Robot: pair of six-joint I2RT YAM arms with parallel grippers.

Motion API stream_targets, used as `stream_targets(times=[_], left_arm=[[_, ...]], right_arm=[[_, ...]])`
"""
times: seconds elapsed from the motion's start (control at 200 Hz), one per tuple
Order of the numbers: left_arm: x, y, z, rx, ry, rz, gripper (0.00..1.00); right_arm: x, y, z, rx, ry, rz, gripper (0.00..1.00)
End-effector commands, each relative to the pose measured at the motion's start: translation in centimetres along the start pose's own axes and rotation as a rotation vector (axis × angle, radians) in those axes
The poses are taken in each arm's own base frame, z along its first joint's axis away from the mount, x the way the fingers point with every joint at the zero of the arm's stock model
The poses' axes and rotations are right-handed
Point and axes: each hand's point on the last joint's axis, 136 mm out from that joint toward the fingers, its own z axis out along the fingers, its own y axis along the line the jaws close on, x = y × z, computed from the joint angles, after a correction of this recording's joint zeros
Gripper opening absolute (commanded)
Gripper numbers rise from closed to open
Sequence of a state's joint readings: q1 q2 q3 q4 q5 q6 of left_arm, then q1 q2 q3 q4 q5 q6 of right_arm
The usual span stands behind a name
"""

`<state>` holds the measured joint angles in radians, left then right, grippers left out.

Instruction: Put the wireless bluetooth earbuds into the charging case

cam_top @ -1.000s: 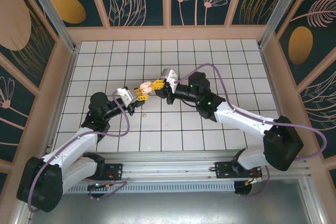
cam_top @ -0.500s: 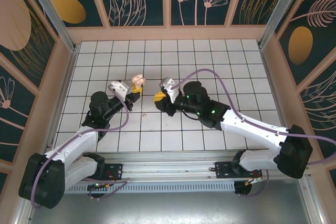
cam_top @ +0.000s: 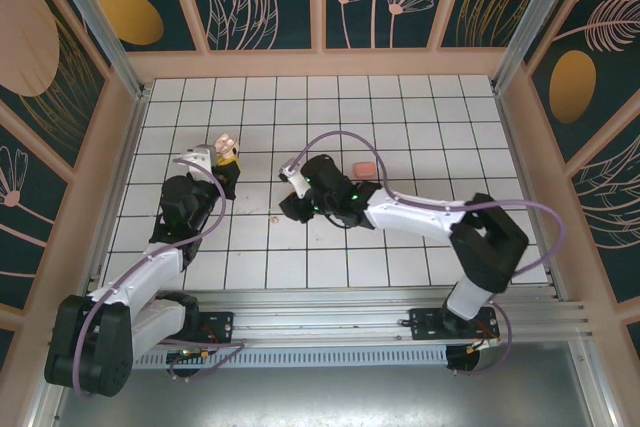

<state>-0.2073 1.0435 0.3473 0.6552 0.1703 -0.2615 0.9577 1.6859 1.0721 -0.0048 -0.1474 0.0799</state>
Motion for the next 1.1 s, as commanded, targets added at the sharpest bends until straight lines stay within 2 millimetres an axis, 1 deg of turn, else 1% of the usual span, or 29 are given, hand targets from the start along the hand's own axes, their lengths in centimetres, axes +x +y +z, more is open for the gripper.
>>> stream_targets(times=[0.0, 0.095, 0.155, 0.3, 0.375, 0.505, 0.651, 0.856, 0.976, 1.096], left_arm=[[-0.6, 1.3, -0.3, -0.068, -0.034, -0.046, 0.01], [-0.7, 1.4, -0.3, -0.077, -0.037, -0.036, 0.01], [-0.9, 1.4, -0.3, -0.076, -0.041, -0.033, 0.01], [-1.1, 1.2, -0.2, -0.068, -0.046, -0.023, 0.01], [-1.2, 1.2, -0.1, -0.067, -0.046, -0.021, 0.01], [-1.5, 1.0, -0.2, -0.061, -0.053, -0.015, 0.02], [-1.6, 0.9, -0.5, -0.062, -0.056, -0.003, 0.02], [-1.6, 1.0, -0.8, -0.065, -0.060, 0.001, 0.02], [-1.6, 1.0, -0.8, -0.065, -0.060, 0.006, 0.02], [-1.8, 0.9, -0.8, -0.061, -0.066, 0.010, 0.03]], right_arm=[[-1.7, 0.3, 1.4, 0.010, -0.037, 0.033, 0.33], [-0.7, 0.1, 3.0, 0.009, -0.012, 0.033, 0.35], [-0.3, -0.1, 3.6, 0.013, -0.007, 0.033, 0.38], [0.4, 0.2, 4.9, -0.009, 0.010, 0.014, 0.41], [0.8, 1.0, 5.7, -0.037, 0.026, -0.016, 0.41], [1.8, 1.7, 6.9, -0.056, 0.062, -0.048, 0.41], [2.8, 1.6, 7.9, -0.060, 0.085, -0.057, 0.41], [4.4, 0.7, 9.1, -0.031, 0.136, -0.091, 0.39], [5.2, 0.2, 9.6, -0.013, 0.163, -0.113, 0.36], [5.9, -0.2, 9.8, 0.000, 0.180, -0.138, 0.31]])
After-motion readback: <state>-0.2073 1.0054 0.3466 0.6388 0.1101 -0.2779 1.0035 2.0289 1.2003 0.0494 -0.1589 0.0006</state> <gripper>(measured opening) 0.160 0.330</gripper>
